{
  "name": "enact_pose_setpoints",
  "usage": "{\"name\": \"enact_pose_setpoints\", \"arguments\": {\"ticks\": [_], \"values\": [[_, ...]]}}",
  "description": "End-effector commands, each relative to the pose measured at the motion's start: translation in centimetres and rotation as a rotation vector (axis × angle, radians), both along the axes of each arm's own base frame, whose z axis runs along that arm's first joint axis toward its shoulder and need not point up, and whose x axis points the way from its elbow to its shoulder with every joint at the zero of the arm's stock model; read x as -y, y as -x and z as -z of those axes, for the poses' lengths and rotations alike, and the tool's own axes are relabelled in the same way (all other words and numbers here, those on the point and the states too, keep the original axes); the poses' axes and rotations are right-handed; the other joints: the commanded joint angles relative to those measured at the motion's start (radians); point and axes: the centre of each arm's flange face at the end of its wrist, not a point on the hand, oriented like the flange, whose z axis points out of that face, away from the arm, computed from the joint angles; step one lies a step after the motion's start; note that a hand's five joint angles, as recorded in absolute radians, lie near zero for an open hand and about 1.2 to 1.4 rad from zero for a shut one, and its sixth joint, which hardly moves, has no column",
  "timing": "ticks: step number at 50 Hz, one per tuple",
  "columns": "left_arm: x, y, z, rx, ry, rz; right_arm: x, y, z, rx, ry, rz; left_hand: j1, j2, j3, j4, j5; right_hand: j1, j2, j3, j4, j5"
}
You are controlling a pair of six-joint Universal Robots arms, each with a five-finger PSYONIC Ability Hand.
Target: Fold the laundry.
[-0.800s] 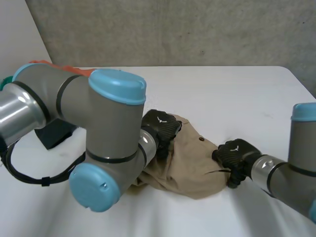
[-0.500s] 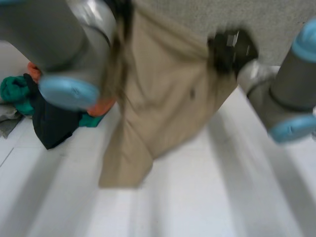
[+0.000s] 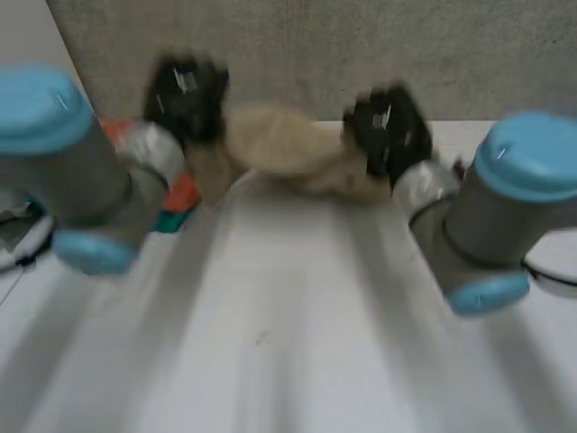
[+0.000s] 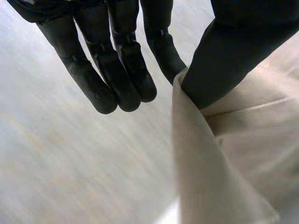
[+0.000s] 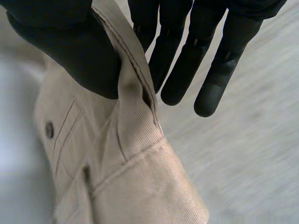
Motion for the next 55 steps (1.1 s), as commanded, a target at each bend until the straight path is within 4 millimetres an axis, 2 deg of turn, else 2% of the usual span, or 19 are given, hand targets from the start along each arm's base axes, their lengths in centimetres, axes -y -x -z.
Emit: {"name": "enact_pose_setpoints", "arguments": {"ticks": [1,4,5,6,8,11,19,25,29,34,37,38,41,42,45,47,49,51,55], "values": [[-3.3,-0.7,9.2,0.126,-0.233,0.024,-2.5,2.1,9.4,-0.221,-0.300,0.000,0.237,0.199,0.211,0.198,0.242,0.278,0.222,0.210,0.201,0.203],[-4.0,-1.2,10.4,0.141,-0.274,0.019,-2.8,2.9,11.2,-0.240,-0.385,0.007,0.237,0.199,0.211,0.198,0.242,0.278,0.222,0.210,0.201,0.203],[-4.1,-1.2,10.4,0.141,-0.277,0.019,-2.9,3.0,11.6,-0.235,-0.403,0.004,0.133,0.095,0.106,0.094,0.138,0.278,0.222,0.210,0.201,0.203],[-4.2,-1.4,10.4,0.139,-0.282,0.014,-3.1,3.1,11.9,-0.227,-0.419,0.003,-0.130,-0.168,-0.156,-0.169,-0.125,0.278,0.222,0.210,0.201,0.203],[-4.0,-1.6,10.4,0.131,-0.285,0.006,-3.2,3.2,11.7,-0.196,-0.438,0.003,-0.354,-0.392,-0.381,-0.393,-0.349,0.278,0.222,0.210,0.201,0.203],[-3.8,-1.9,10.6,0.125,-0.297,-0.002,-3.1,3.4,10.8,-0.140,-0.453,0.011,-0.537,-0.575,-0.563,-0.576,-0.532,0.278,0.222,0.210,0.201,0.203],[-4.0,-2.3,12.3,0.175,-0.370,-0.009,-2.7,3.6,9.4,-0.019,-0.538,-0.011,-0.564,-0.602,-0.590,-0.603,-0.559,0.278,0.222,0.210,0.201,0.203],[-4.9,-2.8,12.3,0.222,-0.437,-0.009,-2.4,3.8,9.2,-0.006,-0.554,-0.011,-0.658,-0.696,-0.684,-0.697,-0.653,0.278,0.222,0.210,0.201,0.203],[-4.7,-2.8,12.5,0.233,-0.456,-0.013,-2.5,3.7,9.3,-0.009,-0.554,-0.013,-0.676,-0.713,-0.702,-0.715,-0.670,0.278,0.222,0.210,0.201,0.203],[-3.6,-2.5,13.4,0.243,-0.459,-0.018,-2.4,3.6,8.9,0.003,-0.542,-0.011,-0.626,-0.664,-0.652,-0.665,-0.621,0.278,0.222,0.210,0.201,0.203],[-3.1,-2.0,13.5,0.255,-0.445,-0.013,-2.2,3.6,8.5,0.015,-0.536,0.001,-0.193,-0.231,-0.219,-0.232,-0.188,0.278,0.222,0.210,0.201,0.203],[-2.7,-2.0,13.1,0.255,-0.424,-0.021,-2.3,3.7,8.3,0.016,-0.537,0.003,0.233,0.195,0.206,0.194,0.238,0.278,0.222,0.210,0.201,0.203],[-2.3,-2.1,11.5,0.243,-0.386,-0.054,-2.6,3.7,8.2,0.005,-0.546,0.000,0.237,0.199,0.211,0.198,0.242,0.278,0.222,0.210,0.201,0.203],[-2.7,-2.5,10.4,0.240,-0.381,-0.088,-2.9,3.8,8.0,-0.008,-0.556,-0.003,0.237,0.199,0.211,0.198,0.242,0.278,0.222,0.210,0.201,0.203],[-4.1,-3.5,8.9,0.271,-0.401,-0.128,-3.7,4.0,7.3,-0.059,-0.571,-0.015,0.237,0.199,0.211,0.198,0.242,0.278,0.222,0.210,0.201,0.203],[-6.6,-4.2,7.4,0.345,-0.419,-0.110,-5.2,4.3,6.5,-0.171,-0.583,-0.049,0.237,0.199,0.211,0.198,0.242,0.278,0.222,0.210,0.201,0.203],[-8.4,-4.8,7.0,0.437,-0.446,-0.078,-6.5,4.9,6.2,-0.285,-0.600,-0.074,0.237,0.199,0.211,0.198,0.242,0.278,0.222,0.210,0.201,0.203],[-11.3,-5.9,7.1,0.611,-0.514,-0.014,-8.7,5.9,5.9,-0.489,-0.645,-0.131,0.237,0.199,0.211,0.198,0.242,0.278,0.222,0.210,0.201,0.203],[-14.5,-7.5,6.9,0.804,-0.591,0.073,-11.9,7.6,5.4,-0.721,-0.713,-0.225,0.237,0.199,0.211,0.198,0.242,0.278,0.222,0.210,0.201,0.203]]}}
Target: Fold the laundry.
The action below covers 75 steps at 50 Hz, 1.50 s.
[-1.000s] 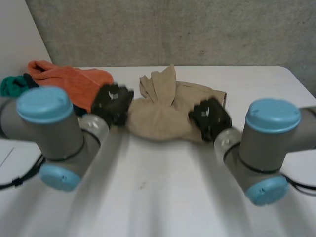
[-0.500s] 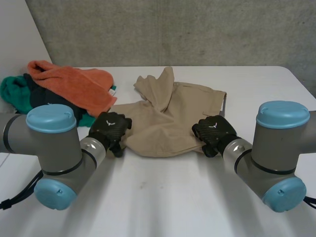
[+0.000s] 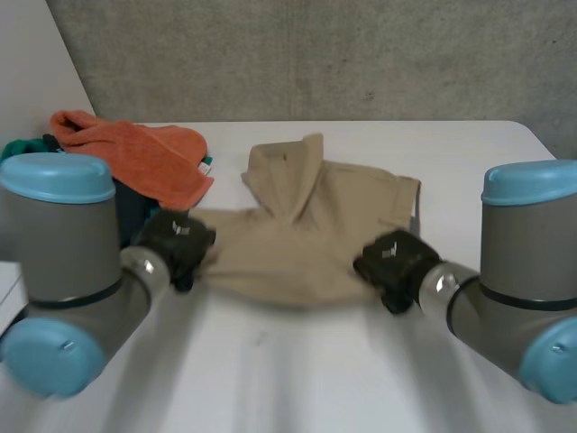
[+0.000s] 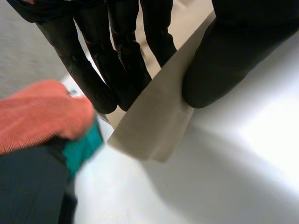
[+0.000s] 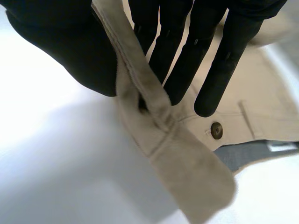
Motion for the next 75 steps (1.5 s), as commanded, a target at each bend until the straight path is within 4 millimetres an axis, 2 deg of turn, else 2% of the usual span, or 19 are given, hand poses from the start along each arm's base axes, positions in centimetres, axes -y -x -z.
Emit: {"name": "enact_pose_setpoints", "arguments": {"ticks": [1,5,9,15,16,17,20,21,22,24,25,29,32,40,47,52,56,63,75], "values": [[-6.4,-2.7,-0.7,0.308,-0.187,0.190,-5.3,2.5,-1.3,-0.352,-0.114,-0.255,0.231,0.205,0.212,0.202,0.240,0.278,0.215,0.210,0.201,0.203],[-6.5,-1.3,-1.3,0.271,-0.115,0.211,-4.3,1.8,-1.9,-0.304,-0.025,-0.212,0.231,0.205,0.212,0.202,0.240,0.278,0.215,0.210,0.201,0.203],[-4.7,0.7,-1.4,0.214,-0.017,0.187,-2.7,1.3,-0.2,-0.293,-0.038,-0.145,0.231,0.205,0.212,0.202,0.240,0.278,0.215,0.210,0.201,0.203],[1.7,4.2,-3.5,0.144,0.210,0.100,1.8,-0.1,0.1,-0.298,0.065,-0.051,0.231,0.205,0.212,0.202,0.240,0.278,0.215,0.210,0.201,0.203],[2.6,4.7,-4.4,0.120,0.258,0.091,2.8,-0.6,-0.7,-0.281,0.116,-0.035,0.231,0.205,0.212,0.202,0.240,0.278,0.215,0.210,0.201,0.203],[4.3,5.5,-7.2,0.056,0.375,0.074,5.2,-1.3,-2.9,-0.237,0.233,0.023,0.231,0.205,0.212,0.202,0.240,0.278,0.215,0.210,0.201,0.203],[6.0,6.5,-12.7,-0.075,0.576,0.067,8.4,-2.6,-8.0,-0.112,0.450,0.120,0.231,0.205,0.212,0.202,0.240,0.278,0.215,0.210,0.201,0.203],[6.5,7.0,-16.6,-0.161,0.730,0.084,10.1,-3.0,-12.0,0.005,0.600,0.185,0.231,0.205,0.212,0.202,0.240,0.278,0.215,0.210,0.201,0.203],[6.7,7.1,-18.6,-0.202,0.811,0.091,10.8,-3.2,-14.0,0.069,0.675,0.212,0.231,0.205,0.212,0.202,0.240,0.278,0.215,0.210,0.201,0.203],[6.9,7.0,-21.9,-0.273,0.958,0.095,11.7,-3.4,-17.5,0.193,0.806,0.239,0.231,0.205,0.212,0.202,0.240,0.278,0.215,0.210,0.201,0.203],[7.0,6.6,-24.9,-0.341,1.089,0.086,12.1,-3.6,-20.1,0.294,0.914,0.239,0.231,0.205,0.212,0.202,0.240,0.278,0.215,0.210,0.201,0.203],[6.9,5.4,-28.8,-0.459,1.260,0.010,11.8,-4.1,-23.2,0.421,1.078,0.162,0.231,0.205,0.212,0.202,0.240,0.278,0.215,0.210,0.201,0.203],[7.6,5.3,-28.1,-0.470,1.233,-0.023,11.3,-4.4,-23.4,0.449,1.119,0.122,0.231,0.205,0.212,0.202,0.240,0.278,0.215,0.210,0.201,0.203],[8.3,6.1,-19.1,-0.359,0.880,0.013,11.4,-4.4,-19.5,0.418,1.050,0.097,0.231,0.205,0.212,0.202,0.240,0.278,0.215,0.210,0.201,0.203],[7.7,5.9,-10.2,-0.264,0.627,0.014,11.4,-4.9,-10.5,0.313,0.812,0.008,0.231,0.205,0.212,0.202,0.240,0.278,0.215,0.210,0.201,0.203],[5.8,5.7,-2.8,-0.152,0.419,0.030,10.7,-4.4,-1.8,0.202,0.588,-0.028,0.231,0.205,0.212,0.202,0.240,0.278,0.215,0.210,0.201,0.203],[4.0,5.2,0.8,-0.081,0.290,0.041,9.8,-3.6,3.0,0.113,0.458,-0.032,0.231,0.205,0.212,0.202,0.240,0.278,0.215,0.210,0.201,0.203],[0.3,3.3,1.7,0.002,0.125,0.042,7.0,-2.0,5.2,-0.034,0.308,-0.047,0.231,0.205,0.212,0.202,0.240,0.278,0.215,0.210,0.201,0.203],[-8.0,-0.7,0.4,0.207,-0.171,0.121,-1.5,2.3,1.0,-0.292,0.017,-0.088,0.231,0.205,0.212,0.202,0.240,0.278,0.215,0.210,0.201,0.203]]}}
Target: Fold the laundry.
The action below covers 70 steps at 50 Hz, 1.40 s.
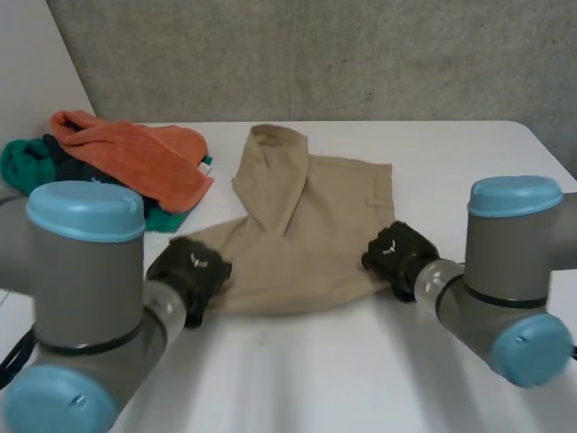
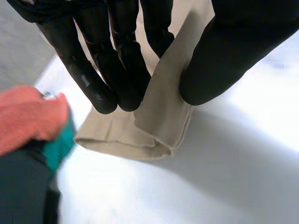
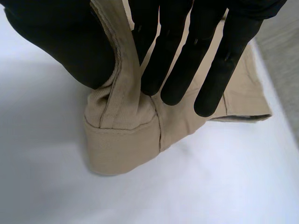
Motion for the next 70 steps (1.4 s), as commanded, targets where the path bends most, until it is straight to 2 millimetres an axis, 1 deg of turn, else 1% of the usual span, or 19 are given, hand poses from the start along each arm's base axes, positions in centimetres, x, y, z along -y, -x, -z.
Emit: {"name": "enact_pose_setpoints", "arguments": {"ticks": [1,4,5,6,9,10,16,17,19,20,23,25,29,35,42,50,59,63,70], "values": [[-4.2,-1.9,-0.3,0.125,-0.162,0.051,-4.9,2.7,-1.9,-0.148,-0.197,0.010,0.231,0.198,0.207,0.198,0.217,0.278,0.215,0.206,0.198,0.196],[-4.2,-1.8,-0.5,0.131,-0.163,0.056,-5.3,2.7,-1.5,-0.142,-0.199,0.004,0.231,0.198,0.207,0.198,0.217,0.278,0.215,0.206,0.198,0.196],[-4.0,-1.7,-0.7,0.121,-0.155,0.054,-5.3,2.6,-1.4,-0.137,-0.189,0.004,0.129,0.097,0.106,0.096,0.116,0.278,0.215,0.206,0.198,0.196],[-3.5,-1.5,-1.1,0.109,-0.136,0.051,-5.1,2.4,-1.3,-0.124,-0.166,0.006,-0.215,-0.247,-0.238,-0.248,-0.228,0.278,0.215,0.206,0.198,0.196],[-2.9,-1.0,-2.0,0.074,-0.098,0.061,-4.5,2.3,-1.1,-0.105,-0.131,0.016,-0.847,-0.880,-0.871,-0.880,-0.861,0.278,0.215,0.206,0.198,0.196],[-2.5,-0.6,-2.6,0.047,-0.074,0.072,-4.2,2.2,-1.1,-0.091,-0.113,0.020,-0.991,-1.023,-1.015,-1.024,-1.005,0.278,0.215,0.206,0.198,0.196],[0.0,1.5,-5.2,-0.085,0.055,0.130,-3.9,2.2,-0.8,-0.055,-0.100,0.039,-0.991,-1.023,-1.015,-1.024,-1.005,0.278,0.215,0.206,0.198,0.196],[1.1,2.0,-5.7,-0.109,0.093,0.144,-4.0,2.1,-0.8,-0.048,-0.103,0.039,-0.991,-1.023,-1.015,-1.024,-1.005,0.278,0.215,0.206,0.198,0.196],[2.6,2.5,-5.7,-0.121,0.126,0.156,-4.1,2.1,-0.6,-0.040,-0.106,0.039,-0.991,-1.023,-1.015,-1.024,-1.005,0.278,0.215,0.206,0.198,0.196],[4.2,3.0,-5.7,-0.123,0.157,0.178,-4.3,2.0,-0.4,-0.033,-0.109,0.036,-0.938,-0.971,-0.962,-0.971,-0.952,0.278,0.215,0.206,0.198,0.196],[6.3,3.9,-5.3,-0.119,0.191,0.221,-4.4,1.9,-0.2,-0.022,-0.108,0.032,-0.867,-0.899,-0.891,-0.900,-0.881,0.278,0.215,0.206,0.198,0.196],[7.9,4.8,-4.8,-0.105,0.205,0.275,-4.5,1.8,0.0,-0.012,-0.098,0.032,-0.753,-0.785,-0.776,-0.786,-0.766,0.278,0.215,0.206,0.198,0.196],[10.5,6.2,-3.5,-0.097,0.230,0.345,-4.7,1.7,0.4,0.001,-0.087,0.028,-0.656,-0.688,-0.679,-0.689,-0.669,0.278,0.215,0.206,0.198,0.196],[14.3,7.9,-0.8,-0.093,0.285,0.461,-5.0,1.5,1.1,0.007,-0.090,0.027,-0.623,-0.656,-0.647,-0.656,-0.637,0.278,0.215,0.206,0.198,0.196],[17.4,8.3,2.8,-0.046,0.311,0.485,-5.2,1.5,1.5,0.028,-0.109,0.043,-0.579,-0.612,-0.603,-0.613,-0.593,0.278,0.215,0.206,0.198,0.196],[18.6,8.8,4.7,-0.062,0.326,0.518,-5.1,1.8,1.9,0.032,-0.109,0.056,-0.441,-0.474,-0.465,-0.474,-0.455,0.278,0.215,0.206,0.198,0.196],[19.2,9.1,6.1,-0.061,0.368,0.534,-4.9,1.9,2.0,0.031,-0.111,0.064,-0.430,-0.462,-0.453,-0.463,-0.443,0.278,0.215,0.206,0.198,0.196],[19.6,9.2,6.8,-0.056,0.387,0.536,-4.9,2.0,2.2,0.028,-0.114,0.065,-0.315,-0.348,-0.339,-0.348,-0.329,0.278,0.215,0.206,0.198,0.196],[19.7,9.4,7.2,-0.027,0.422,0.558,-5.0,2.1,2.2,0.026,-0.121,0.068,-0.291,-0.324,-0.315,-0.325,-0.305,0.278,0.215,0.206,0.198,0.196]]}}
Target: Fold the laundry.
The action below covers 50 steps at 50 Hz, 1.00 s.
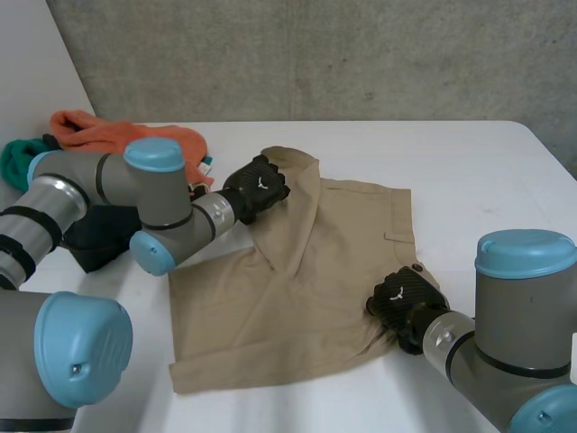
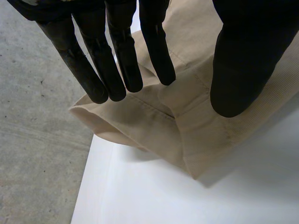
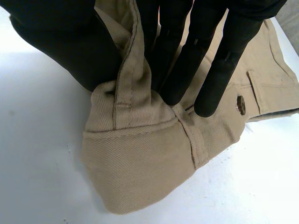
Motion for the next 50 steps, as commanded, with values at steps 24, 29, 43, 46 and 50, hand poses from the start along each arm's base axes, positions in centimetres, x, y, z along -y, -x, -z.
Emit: {"name": "enact_pose_setpoints", "arguments": {"ticks": [24,29,43,46,50], "values": [[-0.8,-0.6,1.3,0.205,0.092,0.032,0.3,0.3,-0.3,0.000,0.004,0.012,0.628,0.632,0.633,0.633,0.639,0.278,0.215,0.204,0.198,0.196],[-0.4,-2.0,-0.9,0.205,0.070,-0.096,0.2,0.2,-0.6,0.009,0.012,0.006,0.628,0.632,0.633,0.633,0.639,0.278,0.215,0.204,0.198,0.196],[-0.5,-6.5,-2.1,0.344,-0.020,-0.422,-0.4,0.2,-0.9,0.013,0.013,-0.010,0.628,0.632,0.633,0.633,0.639,0.278,0.215,0.204,0.198,0.196],[-1.0,-7.1,-2.0,0.372,-0.055,-0.455,-0.4,0.2,-0.9,0.013,0.013,-0.010,0.628,0.632,0.633,0.633,0.639,0.278,0.215,0.204,0.198,0.196],[-1.5,-7.2,-2.3,0.347,-0.096,-0.480,-0.5,0.2,-1.0,0.014,0.015,-0.012,0.628,0.632,0.633,0.633,0.639,0.278,0.215,0.204,0.198,0.196]]}}
